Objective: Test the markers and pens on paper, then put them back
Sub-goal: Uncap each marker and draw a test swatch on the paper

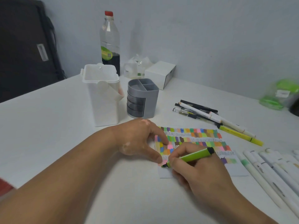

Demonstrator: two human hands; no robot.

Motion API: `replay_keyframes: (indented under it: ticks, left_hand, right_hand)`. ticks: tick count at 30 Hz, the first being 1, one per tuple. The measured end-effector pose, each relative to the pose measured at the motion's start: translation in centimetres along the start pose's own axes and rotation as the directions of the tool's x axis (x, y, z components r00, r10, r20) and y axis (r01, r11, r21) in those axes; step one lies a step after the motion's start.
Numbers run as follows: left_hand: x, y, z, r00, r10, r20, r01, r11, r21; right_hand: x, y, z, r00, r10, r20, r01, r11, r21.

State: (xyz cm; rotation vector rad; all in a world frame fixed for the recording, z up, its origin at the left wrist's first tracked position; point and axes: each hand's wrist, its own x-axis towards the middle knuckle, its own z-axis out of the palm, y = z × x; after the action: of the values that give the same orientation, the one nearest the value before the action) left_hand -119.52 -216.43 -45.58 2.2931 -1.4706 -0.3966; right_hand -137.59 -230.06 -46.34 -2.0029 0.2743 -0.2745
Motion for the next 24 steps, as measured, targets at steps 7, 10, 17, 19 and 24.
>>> replay_keyframes:
  ticks: [7, 10, 17, 19, 24]
  left_hand:
    - [-0.22, 0.53, -0.05, 0.999, -0.033, 0.012, 0.033, 0.999, -0.009]
    - [-0.30, 0.71, -0.11, 0.999, -0.041, 0.013, 0.041, 0.999, -0.025]
    - [-0.33, 0.88, -0.11, 0.998, -0.057, 0.016, 0.057, 0.998, -0.024]
    - [-0.33, 0.87, -0.11, 0.998, -0.057, 0.014, 0.057, 0.998, -0.024]
    - [-0.31, 0.80, -0.09, 0.998, -0.054, 0.015, 0.054, 0.998, -0.028]
  right_hand:
    - [-0.12, -0.10, -0.17, 0.999, -0.024, 0.040, 0.026, 0.998, -0.054]
    - [-0.03, -0.05, -0.23, 0.998, -0.022, 0.050, 0.025, 0.998, -0.064]
    - [-0.07, 0.07, -0.24, 0.998, 0.010, 0.059, -0.008, 0.999, -0.031]
    - [-0.05, 0.17, -0.24, 0.999, 0.015, 0.038, -0.014, 1.000, -0.018]
    - [-0.10, 0.07, -0.22, 0.999, 0.028, 0.044, -0.027, 1.000, -0.007]
